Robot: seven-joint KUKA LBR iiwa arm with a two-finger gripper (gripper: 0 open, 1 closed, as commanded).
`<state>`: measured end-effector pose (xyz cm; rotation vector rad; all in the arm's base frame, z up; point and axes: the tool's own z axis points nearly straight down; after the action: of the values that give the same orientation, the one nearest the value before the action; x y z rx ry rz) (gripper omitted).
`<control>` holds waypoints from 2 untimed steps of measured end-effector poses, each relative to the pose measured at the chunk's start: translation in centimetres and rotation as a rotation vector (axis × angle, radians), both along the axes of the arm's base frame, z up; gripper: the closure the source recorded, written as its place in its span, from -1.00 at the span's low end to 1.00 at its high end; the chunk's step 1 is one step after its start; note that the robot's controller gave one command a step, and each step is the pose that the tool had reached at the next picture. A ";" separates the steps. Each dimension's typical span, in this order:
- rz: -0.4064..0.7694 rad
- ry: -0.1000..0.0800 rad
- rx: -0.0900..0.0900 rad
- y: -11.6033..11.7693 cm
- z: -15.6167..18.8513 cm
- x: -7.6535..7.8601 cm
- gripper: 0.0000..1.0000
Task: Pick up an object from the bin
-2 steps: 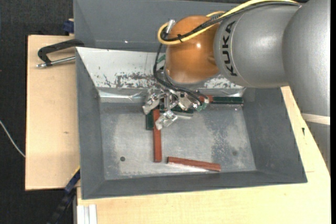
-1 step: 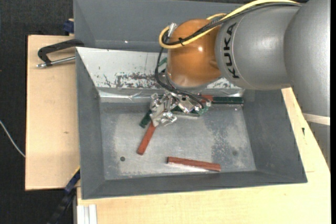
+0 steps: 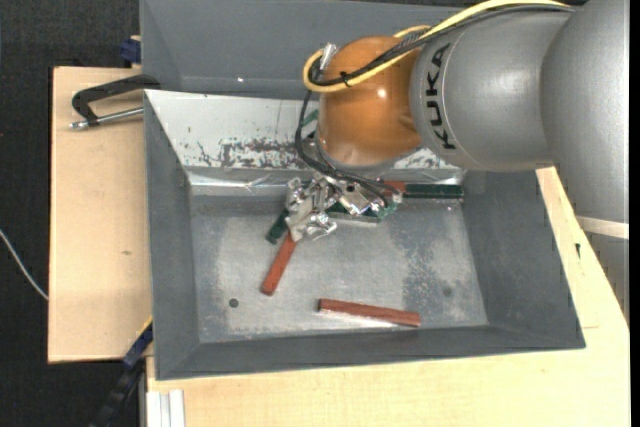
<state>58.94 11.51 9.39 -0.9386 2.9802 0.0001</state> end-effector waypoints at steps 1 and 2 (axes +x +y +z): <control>0.000 -0.001 0.001 -0.1 -1.2 -0.4 -1.00; -0.001 0.017 -0.005 -0.3 -1.5 -0.8 1.00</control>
Offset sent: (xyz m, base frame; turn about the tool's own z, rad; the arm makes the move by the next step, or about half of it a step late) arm 0.0000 0.0000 0.0000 0.0000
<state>58.17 11.16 7.89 -0.9425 2.9971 0.0000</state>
